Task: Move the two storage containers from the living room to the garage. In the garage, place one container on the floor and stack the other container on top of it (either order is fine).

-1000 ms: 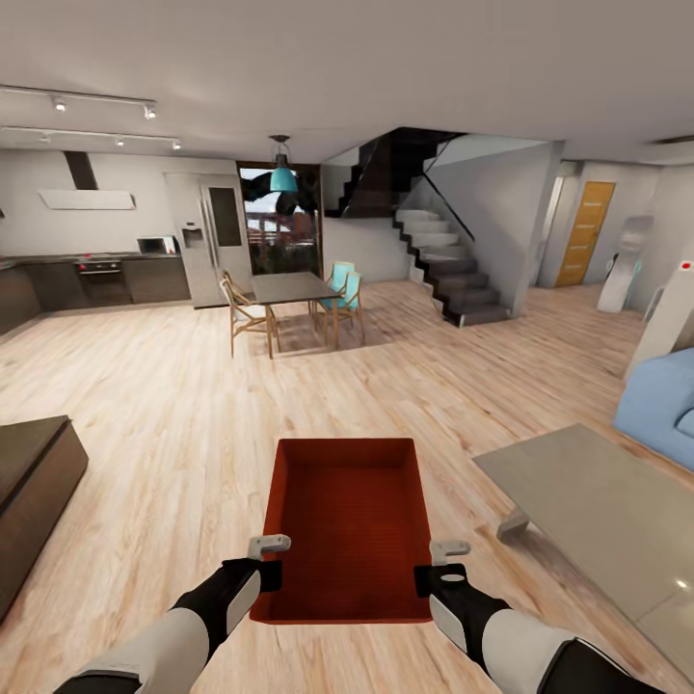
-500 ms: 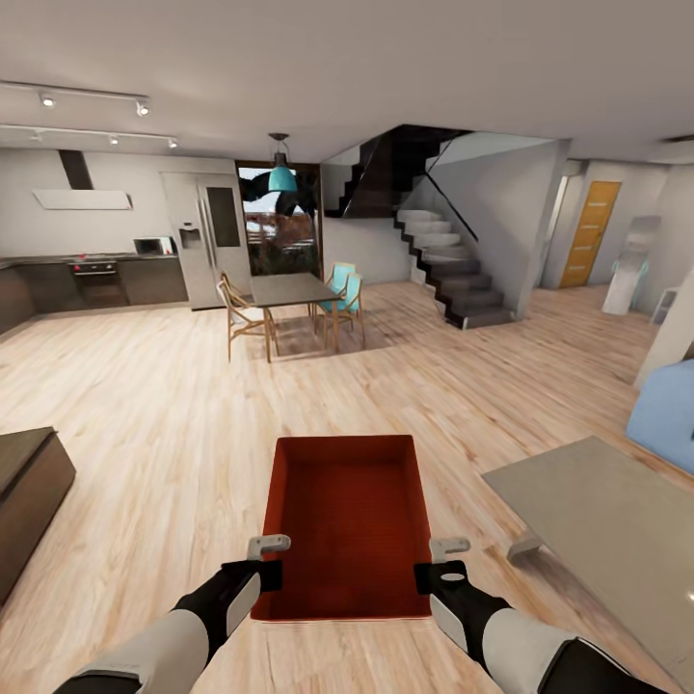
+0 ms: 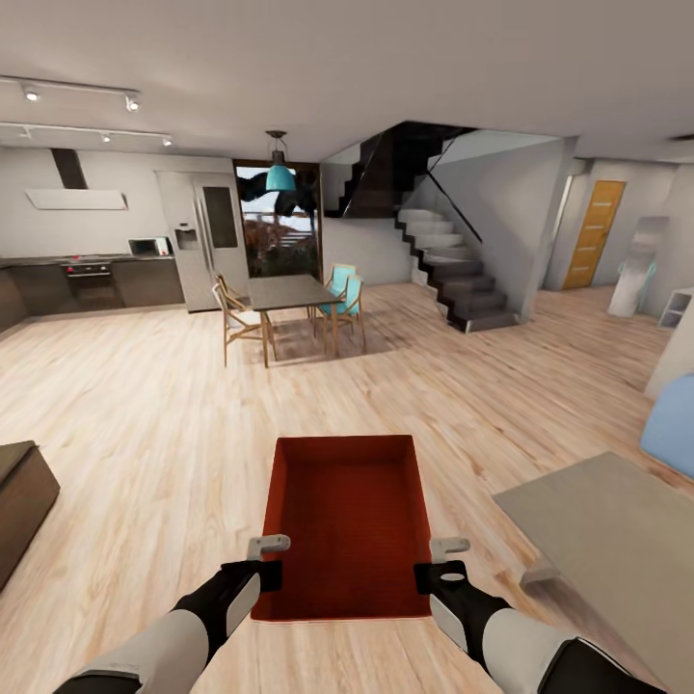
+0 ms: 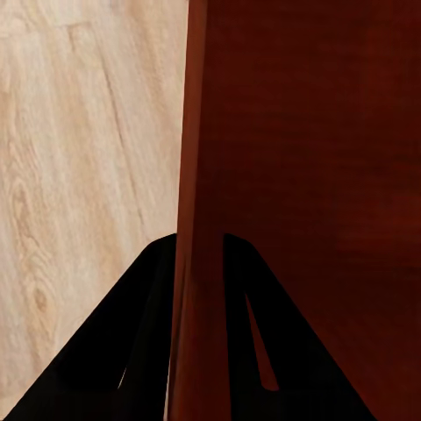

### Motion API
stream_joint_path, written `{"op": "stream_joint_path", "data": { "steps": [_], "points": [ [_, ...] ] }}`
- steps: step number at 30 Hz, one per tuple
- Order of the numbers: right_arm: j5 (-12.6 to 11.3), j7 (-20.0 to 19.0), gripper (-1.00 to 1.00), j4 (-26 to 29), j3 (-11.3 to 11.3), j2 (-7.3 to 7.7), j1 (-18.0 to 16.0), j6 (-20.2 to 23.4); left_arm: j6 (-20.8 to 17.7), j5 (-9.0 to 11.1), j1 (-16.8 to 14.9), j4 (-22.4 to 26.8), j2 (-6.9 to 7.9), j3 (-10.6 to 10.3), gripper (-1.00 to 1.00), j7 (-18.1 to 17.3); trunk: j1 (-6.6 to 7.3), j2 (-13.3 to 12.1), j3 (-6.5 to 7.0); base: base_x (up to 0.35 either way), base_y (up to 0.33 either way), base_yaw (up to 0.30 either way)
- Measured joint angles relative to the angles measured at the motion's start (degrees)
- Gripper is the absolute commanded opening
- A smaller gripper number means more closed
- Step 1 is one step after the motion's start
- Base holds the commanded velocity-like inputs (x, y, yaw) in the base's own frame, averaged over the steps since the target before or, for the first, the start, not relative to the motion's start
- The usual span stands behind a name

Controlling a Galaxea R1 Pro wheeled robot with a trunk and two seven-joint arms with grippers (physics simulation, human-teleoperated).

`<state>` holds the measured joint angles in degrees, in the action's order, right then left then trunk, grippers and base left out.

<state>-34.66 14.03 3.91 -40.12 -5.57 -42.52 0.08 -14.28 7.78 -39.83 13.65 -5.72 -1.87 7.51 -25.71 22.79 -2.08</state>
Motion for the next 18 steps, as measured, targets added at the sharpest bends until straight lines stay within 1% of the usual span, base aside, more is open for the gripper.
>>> {"op": "stream_joint_path", "data": {
  "steps": [18],
  "points": [
    [-0.1,0.0,-1.0,0.2,0.0,0.09,0.0,0.0,0.1,0.1,0.0,0.0,-0.06,0.0,-1.0,0.1,0.0,0.0,0.0,0.322,0.0,0.0]
  ]
}}
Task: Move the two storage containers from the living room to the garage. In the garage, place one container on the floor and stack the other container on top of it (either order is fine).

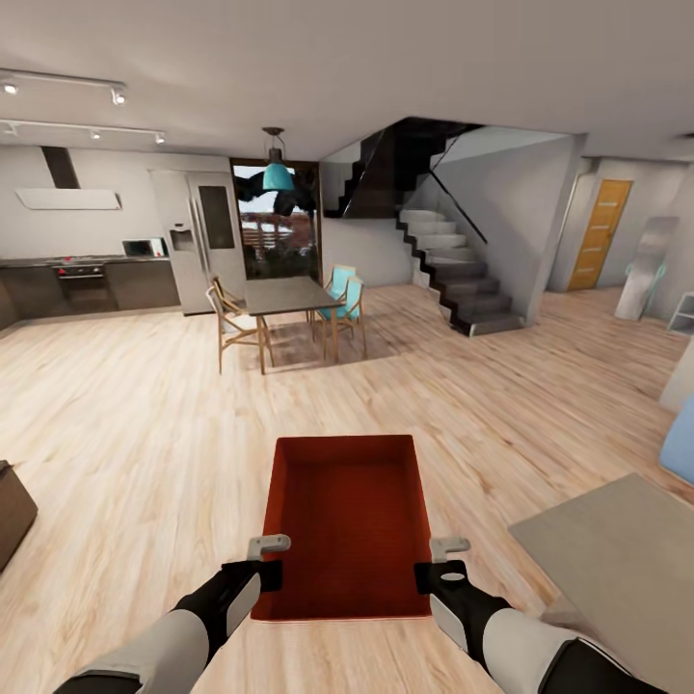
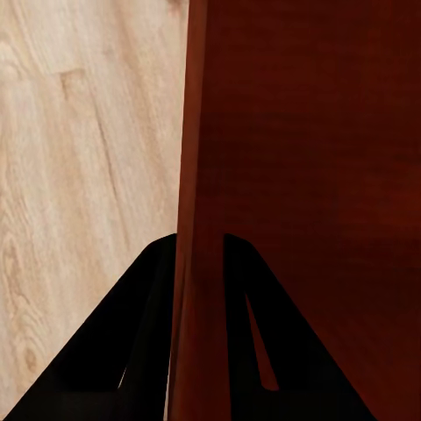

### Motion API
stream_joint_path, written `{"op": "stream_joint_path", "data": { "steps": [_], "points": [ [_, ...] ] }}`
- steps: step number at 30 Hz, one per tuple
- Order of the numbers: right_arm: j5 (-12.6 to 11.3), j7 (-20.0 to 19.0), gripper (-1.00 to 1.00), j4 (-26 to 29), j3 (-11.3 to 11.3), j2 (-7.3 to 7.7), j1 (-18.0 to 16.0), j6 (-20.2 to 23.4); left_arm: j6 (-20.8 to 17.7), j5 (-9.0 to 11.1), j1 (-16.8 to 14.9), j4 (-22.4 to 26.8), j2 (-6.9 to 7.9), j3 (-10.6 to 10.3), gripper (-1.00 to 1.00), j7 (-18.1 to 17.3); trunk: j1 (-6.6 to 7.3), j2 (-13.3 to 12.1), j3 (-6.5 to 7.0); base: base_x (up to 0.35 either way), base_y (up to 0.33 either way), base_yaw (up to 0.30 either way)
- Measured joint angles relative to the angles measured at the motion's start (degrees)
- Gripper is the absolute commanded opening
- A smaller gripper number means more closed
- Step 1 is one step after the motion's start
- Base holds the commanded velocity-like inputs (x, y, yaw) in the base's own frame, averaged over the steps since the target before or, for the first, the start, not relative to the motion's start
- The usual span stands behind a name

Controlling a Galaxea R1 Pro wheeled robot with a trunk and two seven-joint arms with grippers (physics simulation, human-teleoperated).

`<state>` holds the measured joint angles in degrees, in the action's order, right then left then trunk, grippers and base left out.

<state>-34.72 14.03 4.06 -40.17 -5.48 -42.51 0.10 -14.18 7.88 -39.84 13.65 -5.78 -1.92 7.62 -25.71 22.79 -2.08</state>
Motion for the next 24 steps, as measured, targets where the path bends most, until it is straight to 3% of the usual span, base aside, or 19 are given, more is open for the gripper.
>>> {"op": "stream_joint_path", "data": {
  "steps": [24],
  "points": [
    [0.1,0.0,-1.0,0.0,0.0,-0.04,0.0,0.0,0.2,-0.4,0.0,-0.1,0.02,0.4,-1.0,-0.2,0.0,0.0,0.0,0.322,0.0,0.0]
  ]
}}
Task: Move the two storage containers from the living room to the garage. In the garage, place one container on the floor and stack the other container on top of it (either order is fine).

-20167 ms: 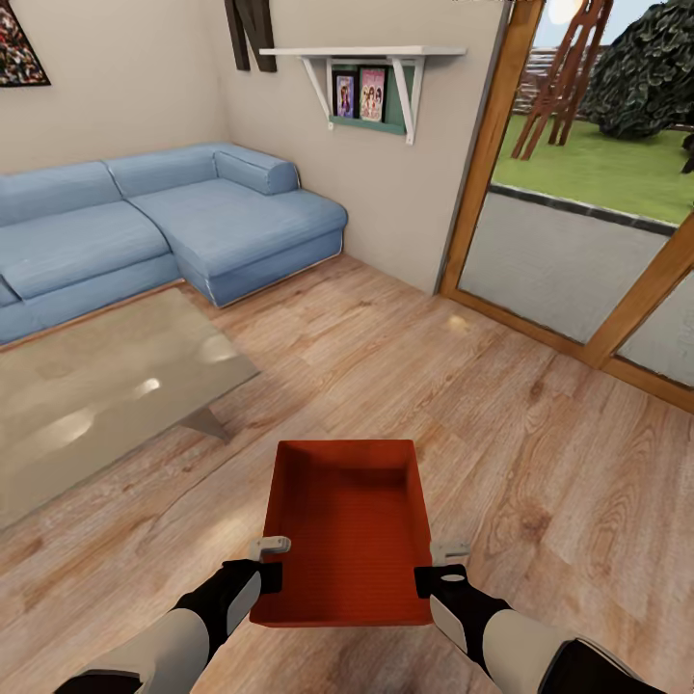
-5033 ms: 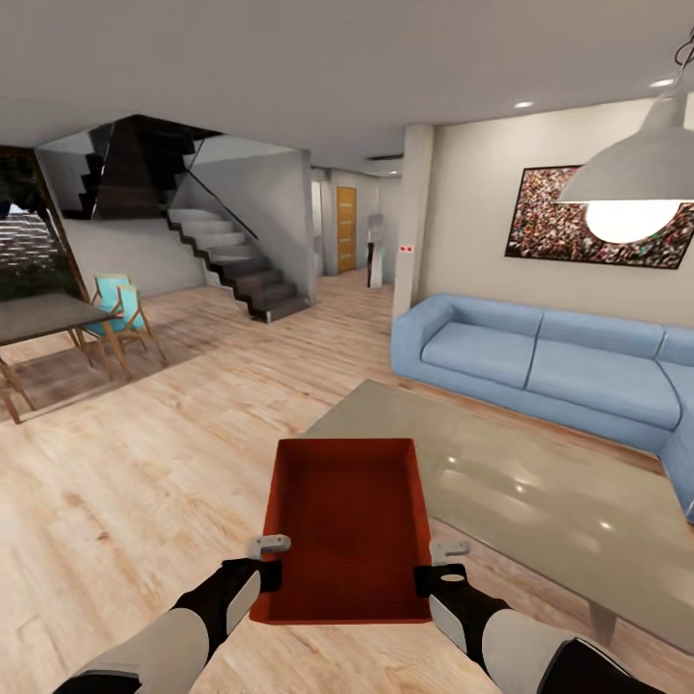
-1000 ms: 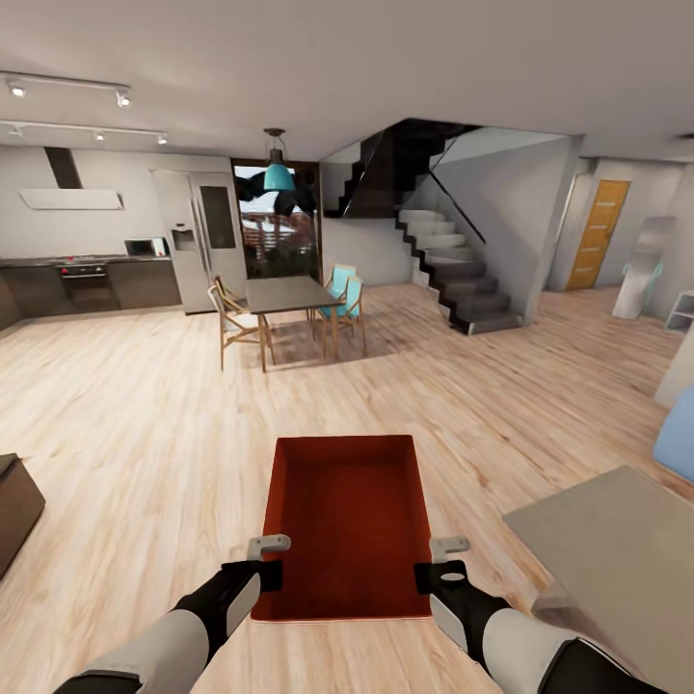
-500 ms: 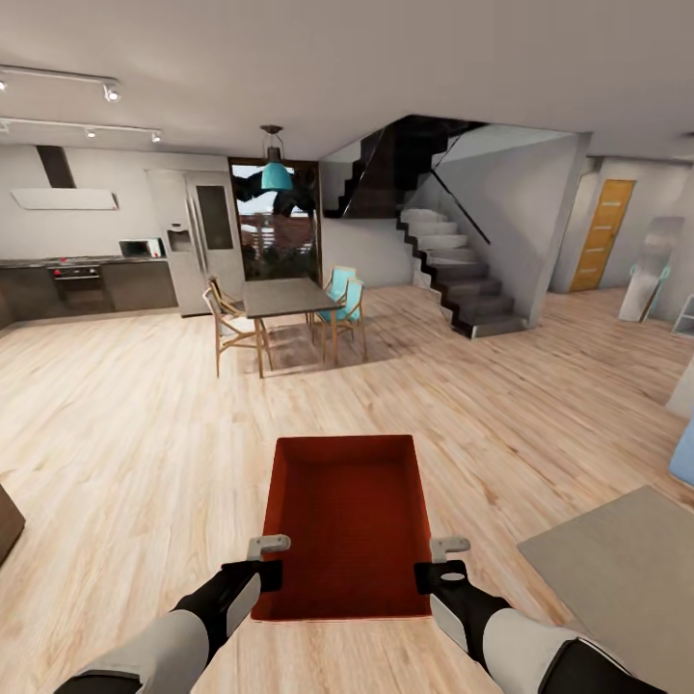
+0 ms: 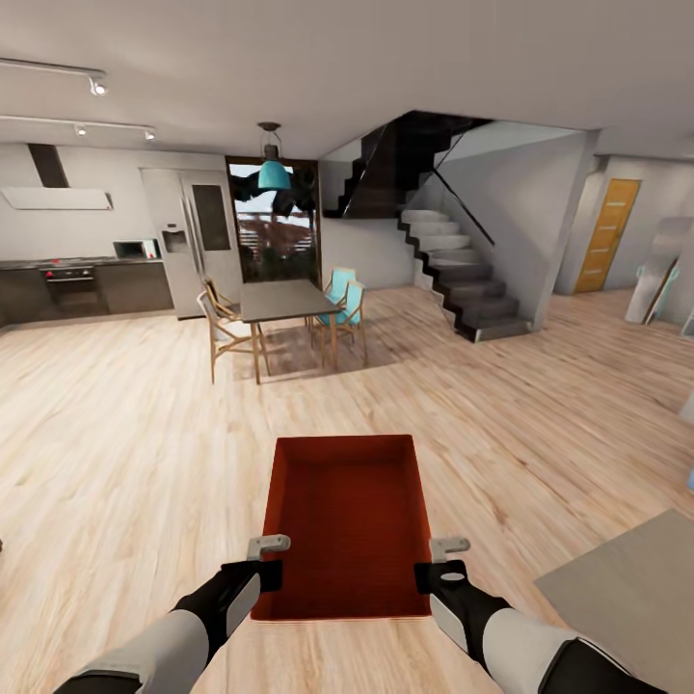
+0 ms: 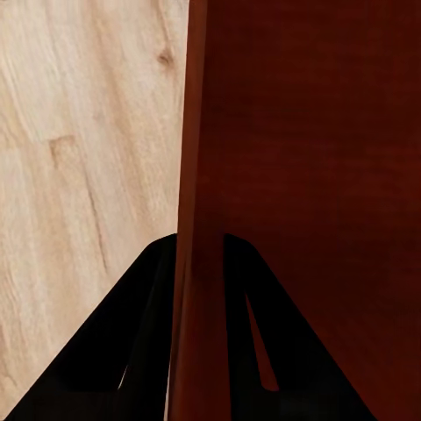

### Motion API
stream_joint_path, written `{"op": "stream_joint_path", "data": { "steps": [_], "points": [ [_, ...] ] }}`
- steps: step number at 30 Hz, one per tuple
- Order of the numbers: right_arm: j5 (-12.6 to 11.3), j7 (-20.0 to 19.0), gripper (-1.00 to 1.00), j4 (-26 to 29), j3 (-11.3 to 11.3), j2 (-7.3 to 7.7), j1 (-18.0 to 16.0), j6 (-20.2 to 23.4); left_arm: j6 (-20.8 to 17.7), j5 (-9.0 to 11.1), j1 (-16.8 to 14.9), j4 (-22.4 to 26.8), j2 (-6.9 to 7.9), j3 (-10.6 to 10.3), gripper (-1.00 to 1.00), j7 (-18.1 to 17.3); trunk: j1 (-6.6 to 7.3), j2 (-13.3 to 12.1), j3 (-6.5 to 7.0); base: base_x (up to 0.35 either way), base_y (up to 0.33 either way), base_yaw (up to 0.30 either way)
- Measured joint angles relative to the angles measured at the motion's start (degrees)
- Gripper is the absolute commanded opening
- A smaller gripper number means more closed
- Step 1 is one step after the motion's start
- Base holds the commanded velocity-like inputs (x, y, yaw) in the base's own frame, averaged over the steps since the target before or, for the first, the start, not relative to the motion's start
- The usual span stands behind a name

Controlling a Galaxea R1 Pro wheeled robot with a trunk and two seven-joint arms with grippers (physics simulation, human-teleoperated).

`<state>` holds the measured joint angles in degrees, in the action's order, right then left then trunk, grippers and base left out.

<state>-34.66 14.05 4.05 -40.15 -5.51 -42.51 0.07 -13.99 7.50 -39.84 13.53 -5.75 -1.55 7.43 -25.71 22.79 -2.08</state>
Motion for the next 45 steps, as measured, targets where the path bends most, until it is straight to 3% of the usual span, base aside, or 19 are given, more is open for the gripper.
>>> {"op": "stream_joint_path", "data": {
  "steps": [45],
  "points": [
    [-0.1,0.0,-1.0,0.0,-0.1,0.04,0.0,0.0,0.0,-0.4,0.0,-0.1,-0.05,0.4,-1.0,-0.1,0.0,0.0,0.0,0.322,0.0,-0.002]
  ]
}}
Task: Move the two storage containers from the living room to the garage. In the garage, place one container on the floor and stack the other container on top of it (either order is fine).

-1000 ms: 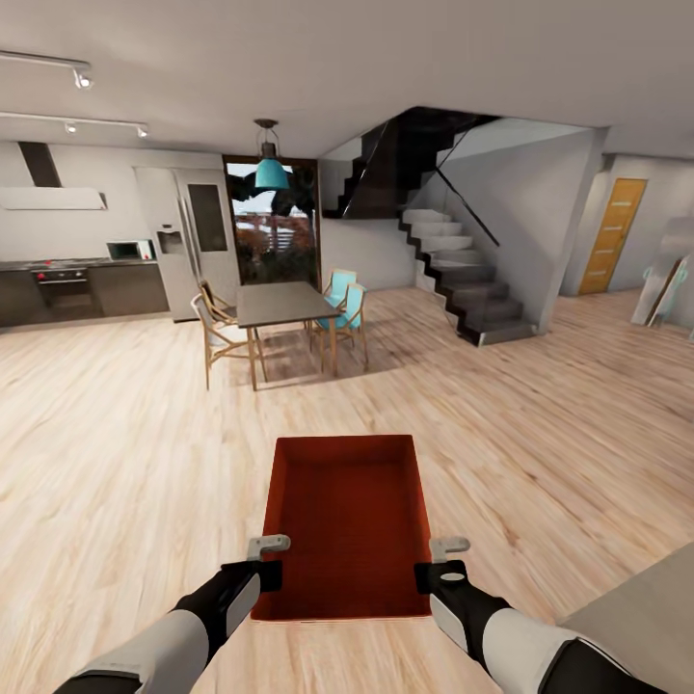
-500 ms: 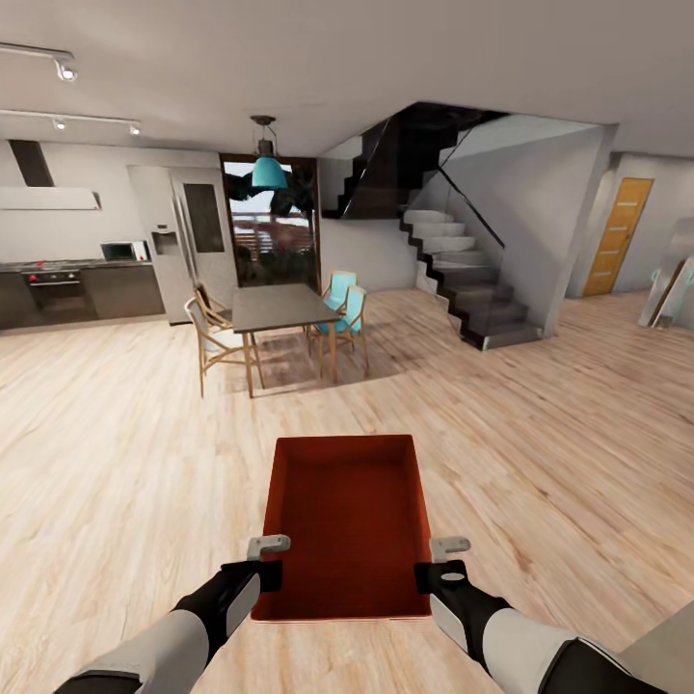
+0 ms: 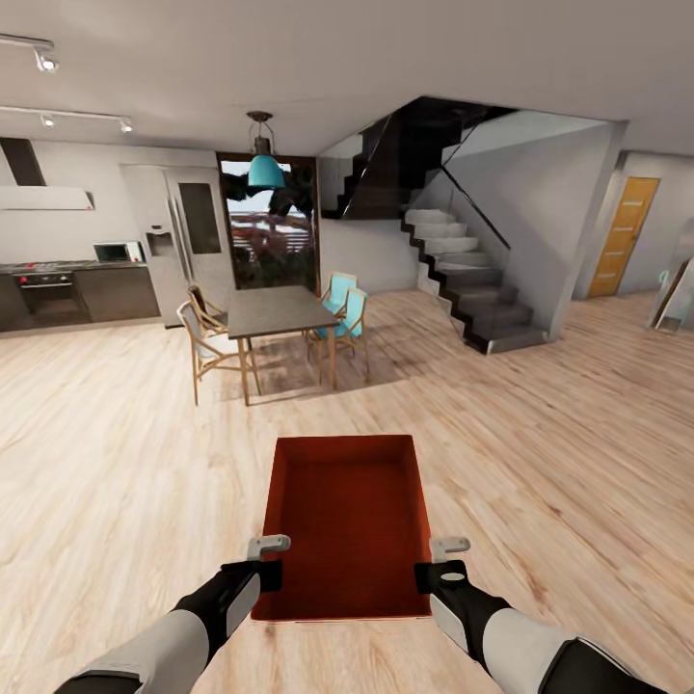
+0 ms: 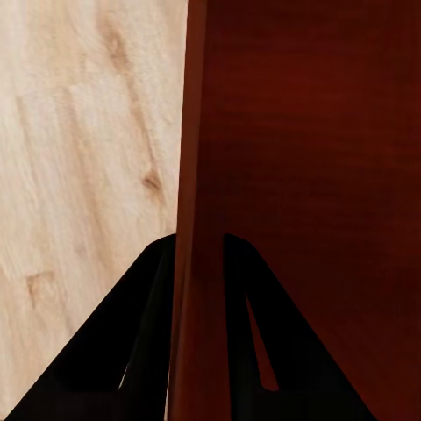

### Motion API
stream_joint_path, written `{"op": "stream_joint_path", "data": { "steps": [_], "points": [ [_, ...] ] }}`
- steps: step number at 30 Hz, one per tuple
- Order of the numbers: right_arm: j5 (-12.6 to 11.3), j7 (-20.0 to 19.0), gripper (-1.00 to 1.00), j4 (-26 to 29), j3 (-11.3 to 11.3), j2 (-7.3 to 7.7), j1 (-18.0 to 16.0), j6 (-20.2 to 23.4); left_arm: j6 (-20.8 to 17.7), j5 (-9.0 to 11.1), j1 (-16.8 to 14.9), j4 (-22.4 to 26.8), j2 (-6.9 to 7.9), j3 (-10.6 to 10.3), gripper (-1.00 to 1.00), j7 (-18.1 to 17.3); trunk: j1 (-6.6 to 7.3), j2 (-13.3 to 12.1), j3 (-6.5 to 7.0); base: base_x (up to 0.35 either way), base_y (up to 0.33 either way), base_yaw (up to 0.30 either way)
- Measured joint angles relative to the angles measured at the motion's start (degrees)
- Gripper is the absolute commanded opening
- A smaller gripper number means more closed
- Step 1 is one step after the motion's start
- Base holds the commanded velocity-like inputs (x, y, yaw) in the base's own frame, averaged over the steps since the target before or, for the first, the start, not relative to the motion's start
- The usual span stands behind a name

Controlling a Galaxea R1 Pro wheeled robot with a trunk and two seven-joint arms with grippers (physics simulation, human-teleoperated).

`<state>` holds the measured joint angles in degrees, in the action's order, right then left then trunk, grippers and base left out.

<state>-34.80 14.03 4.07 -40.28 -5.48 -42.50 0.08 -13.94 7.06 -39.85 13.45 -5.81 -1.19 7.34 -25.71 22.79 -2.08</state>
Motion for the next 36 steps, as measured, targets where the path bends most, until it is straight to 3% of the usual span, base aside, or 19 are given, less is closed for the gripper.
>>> {"op": "stream_joint_path", "data": {
  "steps": [36],
  "points": [
    [0.2,0.0,-1.0,-0.1,0.1,-0.06,0.0,0.0,0.0,0.2,0.0,-0.1,0.07,-0.2,-1.0,-0.1,0.0,0.0,0.0,0.322,0.0,-0.235]
  ]
}}
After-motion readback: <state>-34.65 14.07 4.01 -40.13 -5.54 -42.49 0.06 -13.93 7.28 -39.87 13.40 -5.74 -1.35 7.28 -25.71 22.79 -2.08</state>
